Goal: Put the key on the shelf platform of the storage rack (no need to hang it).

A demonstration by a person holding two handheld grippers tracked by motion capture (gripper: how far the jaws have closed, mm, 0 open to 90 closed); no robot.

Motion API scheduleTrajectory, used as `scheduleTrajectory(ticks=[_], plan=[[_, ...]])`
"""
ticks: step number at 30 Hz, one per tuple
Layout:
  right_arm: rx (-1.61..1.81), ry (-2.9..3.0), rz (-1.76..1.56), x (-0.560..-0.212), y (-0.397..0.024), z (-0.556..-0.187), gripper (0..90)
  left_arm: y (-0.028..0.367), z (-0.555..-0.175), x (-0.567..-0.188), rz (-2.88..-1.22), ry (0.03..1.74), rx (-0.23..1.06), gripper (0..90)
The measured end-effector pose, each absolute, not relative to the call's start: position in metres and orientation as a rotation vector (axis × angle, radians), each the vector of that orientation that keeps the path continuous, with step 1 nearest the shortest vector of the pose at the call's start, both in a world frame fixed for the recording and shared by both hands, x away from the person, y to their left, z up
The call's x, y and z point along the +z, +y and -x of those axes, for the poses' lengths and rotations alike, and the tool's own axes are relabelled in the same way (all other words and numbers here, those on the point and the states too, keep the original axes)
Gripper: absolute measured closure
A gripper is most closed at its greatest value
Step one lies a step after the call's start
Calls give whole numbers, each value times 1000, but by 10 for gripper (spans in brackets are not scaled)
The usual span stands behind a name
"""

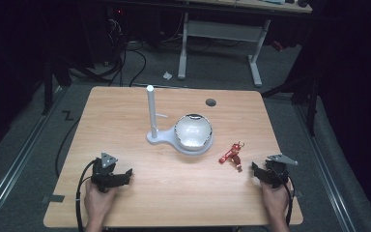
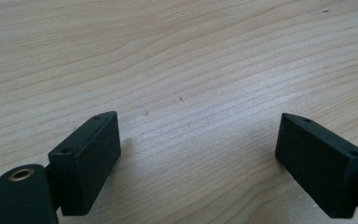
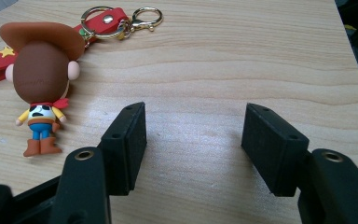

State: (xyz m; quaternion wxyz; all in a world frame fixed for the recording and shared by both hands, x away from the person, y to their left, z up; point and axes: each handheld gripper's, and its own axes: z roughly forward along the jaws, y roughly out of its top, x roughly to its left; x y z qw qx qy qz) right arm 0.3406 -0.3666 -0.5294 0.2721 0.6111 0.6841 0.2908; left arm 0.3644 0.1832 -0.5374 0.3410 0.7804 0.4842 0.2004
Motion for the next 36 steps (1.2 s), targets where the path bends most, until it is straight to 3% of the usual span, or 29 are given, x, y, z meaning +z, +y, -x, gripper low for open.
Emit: scheduleTrajectory(ticks=[19,27,36], plan=[[785,1847,-1641,-529,-367,-341,400,183,-364,-537,-2031,1257,519,146],[776,1871,-1646,-527,-368,-341,453,183,-364,-537,-2030,1257,520,146],[845,1903,-1621,-519,-365,-333,455,183,-364,-537,-2030,1257,520,147]])
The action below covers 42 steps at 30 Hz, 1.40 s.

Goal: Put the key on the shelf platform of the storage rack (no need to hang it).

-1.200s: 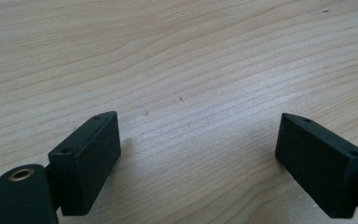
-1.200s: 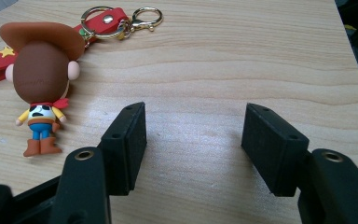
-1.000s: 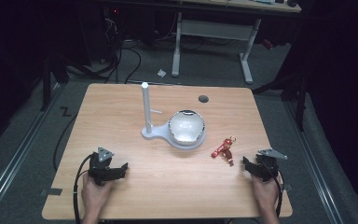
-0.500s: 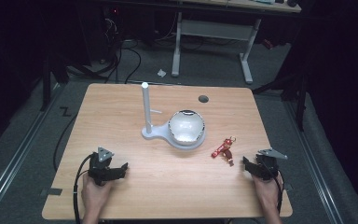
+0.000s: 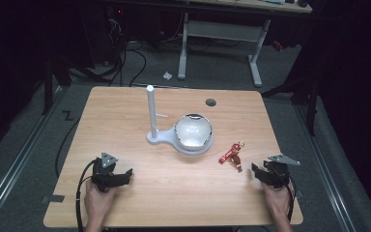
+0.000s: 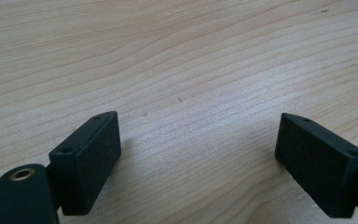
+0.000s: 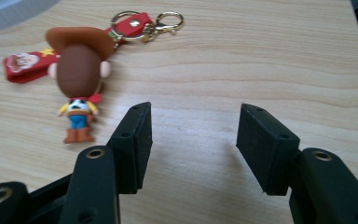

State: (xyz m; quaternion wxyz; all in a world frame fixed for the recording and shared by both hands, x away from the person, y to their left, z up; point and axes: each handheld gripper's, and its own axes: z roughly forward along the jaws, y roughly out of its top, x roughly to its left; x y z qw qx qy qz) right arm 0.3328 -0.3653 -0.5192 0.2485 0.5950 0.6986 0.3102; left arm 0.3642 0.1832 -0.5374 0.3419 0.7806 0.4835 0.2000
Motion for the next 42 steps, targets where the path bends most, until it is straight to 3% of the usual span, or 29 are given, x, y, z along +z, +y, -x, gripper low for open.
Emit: scheduleTrajectory(ticks=[21,42], plan=[[940,2004,-1532,-507,-326,-335,456,183,-364,-537,-2029,1257,522,147],[825,2068,-1536,-517,-298,-374,469,183,-364,-537,-2030,1257,521,147]])
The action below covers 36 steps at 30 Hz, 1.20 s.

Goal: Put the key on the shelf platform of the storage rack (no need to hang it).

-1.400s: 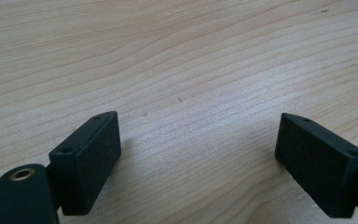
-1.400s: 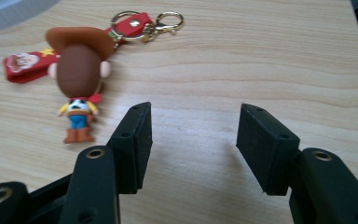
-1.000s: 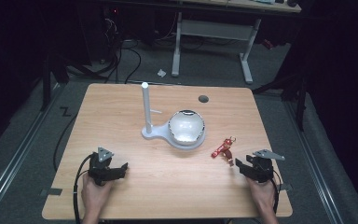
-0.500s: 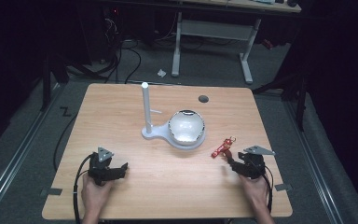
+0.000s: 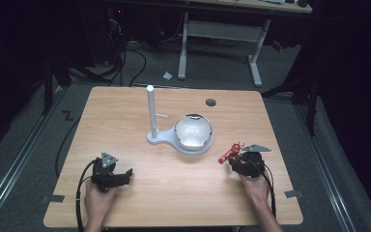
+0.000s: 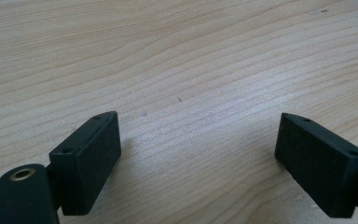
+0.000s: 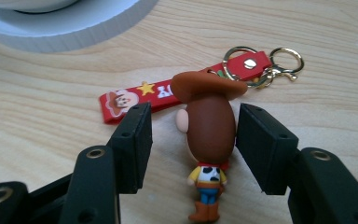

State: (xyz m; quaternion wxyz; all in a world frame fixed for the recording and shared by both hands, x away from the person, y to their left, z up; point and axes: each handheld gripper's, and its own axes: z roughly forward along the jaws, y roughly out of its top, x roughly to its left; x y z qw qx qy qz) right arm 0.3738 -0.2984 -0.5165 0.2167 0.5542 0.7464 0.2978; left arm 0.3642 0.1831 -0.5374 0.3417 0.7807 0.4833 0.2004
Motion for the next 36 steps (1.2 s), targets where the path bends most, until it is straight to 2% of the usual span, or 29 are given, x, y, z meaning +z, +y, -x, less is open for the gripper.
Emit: scheduleTrajectory(ticks=[4,9,17,36], plan=[[807,2063,-1556,-520,-300,-377,482,183,-364,-537,-2030,1257,521,146],[796,2057,-1538,-522,-300,-381,554,183,-364,-537,-2031,1257,521,146],[805,2073,-1493,-520,-300,-381,571,183,-364,-537,-2031,1257,521,146],[1042,2042,-1390,-462,-314,-370,583,183,-364,-537,-2031,1257,521,146]])
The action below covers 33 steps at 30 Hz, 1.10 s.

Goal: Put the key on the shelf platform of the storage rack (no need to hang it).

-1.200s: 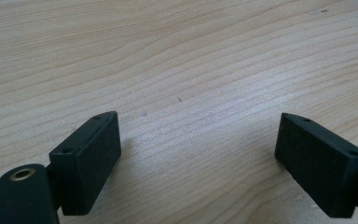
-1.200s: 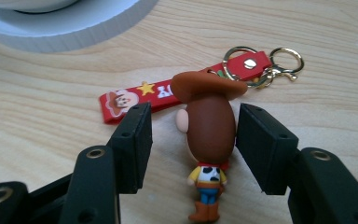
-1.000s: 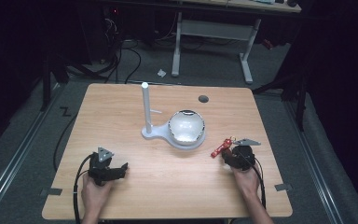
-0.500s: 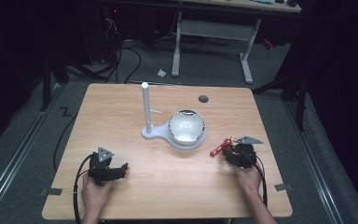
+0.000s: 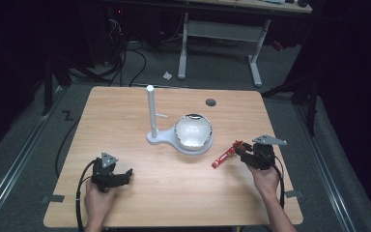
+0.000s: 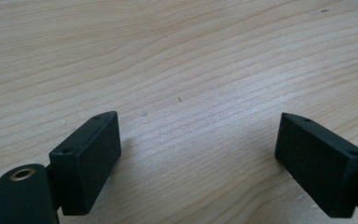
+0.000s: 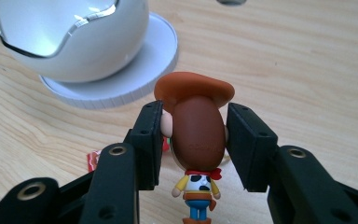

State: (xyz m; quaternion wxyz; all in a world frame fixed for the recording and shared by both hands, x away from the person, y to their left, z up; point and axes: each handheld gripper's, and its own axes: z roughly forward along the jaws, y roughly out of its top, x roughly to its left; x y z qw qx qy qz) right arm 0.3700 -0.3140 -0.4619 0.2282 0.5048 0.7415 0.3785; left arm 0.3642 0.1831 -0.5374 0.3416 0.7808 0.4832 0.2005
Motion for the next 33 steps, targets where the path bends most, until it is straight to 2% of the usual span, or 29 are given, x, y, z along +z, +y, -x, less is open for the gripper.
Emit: scheduleTrajectory(ticks=[14,33], plan=[[1130,2027,-1294,-416,-313,-368,586,183,-364,-537,-2029,1258,522,147],[1203,2030,-1161,-373,-301,-366,588,183,-364,-537,-2032,1257,522,147]])
